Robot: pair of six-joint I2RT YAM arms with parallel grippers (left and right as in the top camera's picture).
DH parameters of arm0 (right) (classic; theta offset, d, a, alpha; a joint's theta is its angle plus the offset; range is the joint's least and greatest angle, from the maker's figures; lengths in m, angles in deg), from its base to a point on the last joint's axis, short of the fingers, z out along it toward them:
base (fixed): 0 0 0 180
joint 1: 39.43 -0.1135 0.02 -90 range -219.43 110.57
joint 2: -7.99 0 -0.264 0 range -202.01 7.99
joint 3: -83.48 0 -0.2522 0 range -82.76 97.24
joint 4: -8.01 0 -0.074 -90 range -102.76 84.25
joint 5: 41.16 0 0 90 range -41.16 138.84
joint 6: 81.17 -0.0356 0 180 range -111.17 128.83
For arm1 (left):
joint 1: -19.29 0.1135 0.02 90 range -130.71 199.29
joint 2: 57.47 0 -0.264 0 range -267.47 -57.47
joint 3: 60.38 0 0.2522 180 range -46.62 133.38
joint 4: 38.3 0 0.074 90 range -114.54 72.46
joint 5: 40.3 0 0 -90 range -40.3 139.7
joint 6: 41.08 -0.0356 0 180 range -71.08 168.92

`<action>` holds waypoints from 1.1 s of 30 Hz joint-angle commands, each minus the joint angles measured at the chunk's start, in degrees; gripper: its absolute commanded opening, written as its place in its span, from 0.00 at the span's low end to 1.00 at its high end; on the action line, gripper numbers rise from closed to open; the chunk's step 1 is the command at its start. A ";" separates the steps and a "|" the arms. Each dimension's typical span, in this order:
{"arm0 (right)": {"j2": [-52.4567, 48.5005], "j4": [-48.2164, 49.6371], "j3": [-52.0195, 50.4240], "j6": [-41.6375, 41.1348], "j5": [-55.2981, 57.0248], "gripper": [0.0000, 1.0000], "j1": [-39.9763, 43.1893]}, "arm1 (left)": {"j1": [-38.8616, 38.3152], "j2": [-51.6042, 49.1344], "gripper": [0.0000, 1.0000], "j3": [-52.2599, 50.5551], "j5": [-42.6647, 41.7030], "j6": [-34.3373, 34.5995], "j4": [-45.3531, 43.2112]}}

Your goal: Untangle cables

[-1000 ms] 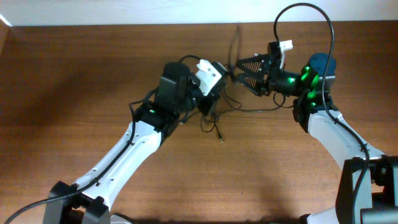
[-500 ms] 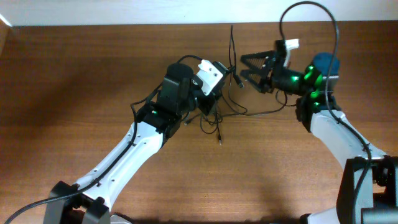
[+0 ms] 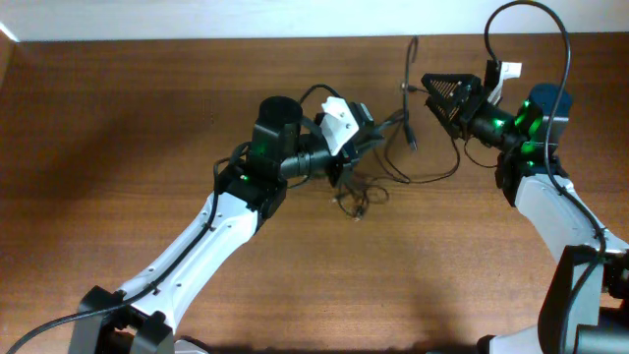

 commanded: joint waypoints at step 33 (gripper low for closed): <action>1.05 7.63 0.17 9.31 -15.93 0.04 -3.23 | -2.75 0.11 0.00 0.00 -0.87 0.09 0.85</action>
